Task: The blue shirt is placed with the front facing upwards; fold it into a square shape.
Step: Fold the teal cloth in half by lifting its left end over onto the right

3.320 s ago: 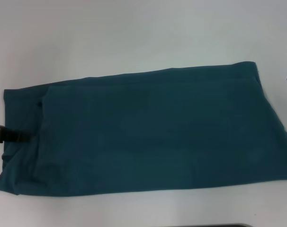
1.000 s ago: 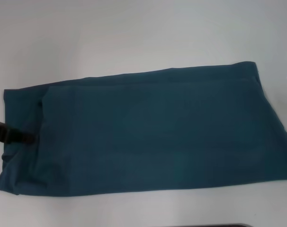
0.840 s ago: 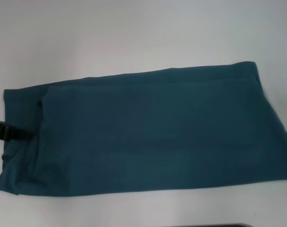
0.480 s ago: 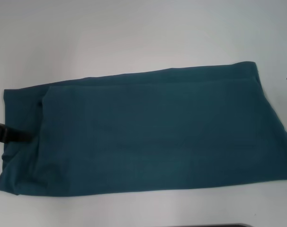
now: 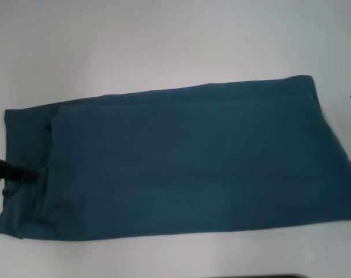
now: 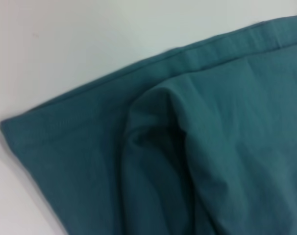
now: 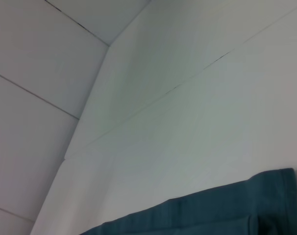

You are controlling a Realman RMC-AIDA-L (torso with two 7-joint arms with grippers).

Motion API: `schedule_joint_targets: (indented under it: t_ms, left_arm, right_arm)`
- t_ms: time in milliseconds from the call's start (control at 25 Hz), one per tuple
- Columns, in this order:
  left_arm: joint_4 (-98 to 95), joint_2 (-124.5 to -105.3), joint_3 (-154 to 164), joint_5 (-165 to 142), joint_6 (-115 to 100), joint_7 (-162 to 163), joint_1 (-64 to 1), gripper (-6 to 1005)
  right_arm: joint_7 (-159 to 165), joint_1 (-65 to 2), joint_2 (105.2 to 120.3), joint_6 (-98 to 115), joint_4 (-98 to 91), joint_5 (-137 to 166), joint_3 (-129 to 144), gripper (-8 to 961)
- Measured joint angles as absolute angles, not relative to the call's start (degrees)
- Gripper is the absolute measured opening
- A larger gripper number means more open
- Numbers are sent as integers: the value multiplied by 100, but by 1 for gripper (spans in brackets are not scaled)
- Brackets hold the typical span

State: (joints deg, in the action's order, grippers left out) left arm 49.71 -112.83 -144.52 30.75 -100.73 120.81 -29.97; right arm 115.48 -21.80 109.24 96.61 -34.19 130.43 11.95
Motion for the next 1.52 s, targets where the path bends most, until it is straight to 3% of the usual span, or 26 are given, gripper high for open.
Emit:
schedule_joint_targets:
  t_ms: [200,400,960,1360,1520]
  left_arm:
    - [4935,-11316,-14393,3008,-10012,12081,-3002,313]
    - [4925,-11366,-14347,2949,-9994,12047,-3058,382]
    - [4939,-11415,-13990,2977,-9876,12008,-3146,367]
    - [4902,-11425,-13990,2985,-9916,11918,-3182,135]
    - [4894,-11430,-13992,2988,-9954,11856,-3209,124]
  right_arm:
    - [11551,-2185,10914,9652,-3419,13043,1195,712]
    - [11566,-2188,10900,9650,-3419,13043,1195,707]
    - [11566,-2196,10888,9665,-3419,13039,1195,694]
    - [11565,-2197,10889,9680,-3419,13026,1195,684]
    - [11565,-2197,10889,9682,-3419,13023,1195,680]
